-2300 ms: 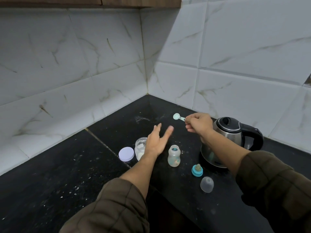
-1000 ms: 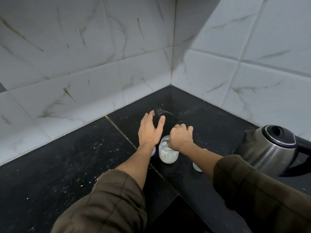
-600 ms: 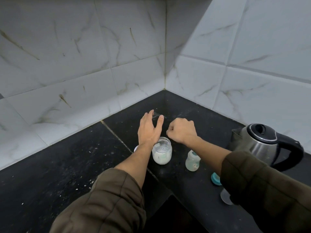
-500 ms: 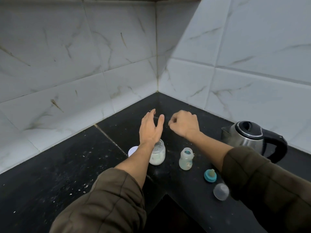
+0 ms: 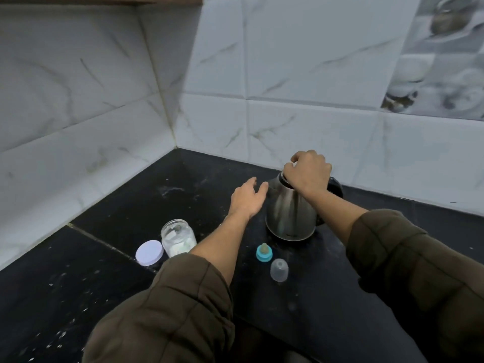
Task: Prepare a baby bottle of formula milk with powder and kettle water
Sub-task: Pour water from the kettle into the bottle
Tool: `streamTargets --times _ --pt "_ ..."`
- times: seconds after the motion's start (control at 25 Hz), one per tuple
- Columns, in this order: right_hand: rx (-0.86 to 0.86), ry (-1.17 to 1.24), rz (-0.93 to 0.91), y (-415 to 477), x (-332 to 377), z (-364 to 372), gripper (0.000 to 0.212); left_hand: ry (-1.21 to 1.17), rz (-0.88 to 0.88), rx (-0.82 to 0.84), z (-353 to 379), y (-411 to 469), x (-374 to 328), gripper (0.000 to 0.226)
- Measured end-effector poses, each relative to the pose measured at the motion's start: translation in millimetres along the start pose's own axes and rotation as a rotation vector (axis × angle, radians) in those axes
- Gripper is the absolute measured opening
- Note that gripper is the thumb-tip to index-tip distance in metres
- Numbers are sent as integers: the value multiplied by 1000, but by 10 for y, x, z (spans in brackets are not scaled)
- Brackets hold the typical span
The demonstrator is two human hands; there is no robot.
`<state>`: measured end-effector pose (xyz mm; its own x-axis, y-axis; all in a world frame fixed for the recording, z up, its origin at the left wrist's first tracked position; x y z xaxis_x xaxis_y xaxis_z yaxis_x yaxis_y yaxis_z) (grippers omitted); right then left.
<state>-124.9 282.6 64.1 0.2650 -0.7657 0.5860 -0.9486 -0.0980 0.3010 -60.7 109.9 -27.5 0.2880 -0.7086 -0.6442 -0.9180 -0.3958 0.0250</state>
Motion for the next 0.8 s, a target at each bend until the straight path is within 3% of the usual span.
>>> streamTargets --times 0.2,0.4,0.6,0.8 --pt "85 -60 122 18 -555 -120 48 1 -48 25 299 15 -192 50" --pt "274 39 314 -28 -1071 -2 89 -25 -112 2 358 5 -230 57" --pt "272 135 257 -27 -1179 -55 84 -34 -98 -11 344 24 -286 53" --pt "222 413 303 -74 -1304 14 88 -20 -114 8 309 -29 -318 52"
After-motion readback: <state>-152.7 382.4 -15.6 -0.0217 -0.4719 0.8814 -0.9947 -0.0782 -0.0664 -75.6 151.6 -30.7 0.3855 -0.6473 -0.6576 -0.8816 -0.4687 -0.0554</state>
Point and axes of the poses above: each hand's wrist, its own y-axis towards the middle knuckle, its own z-axis out of the palm, x = y × z, the point moved 9 cm from there along y, towards the middle knuckle, and after that the axes turned 8 degrees about y, right-handed, at the moved point
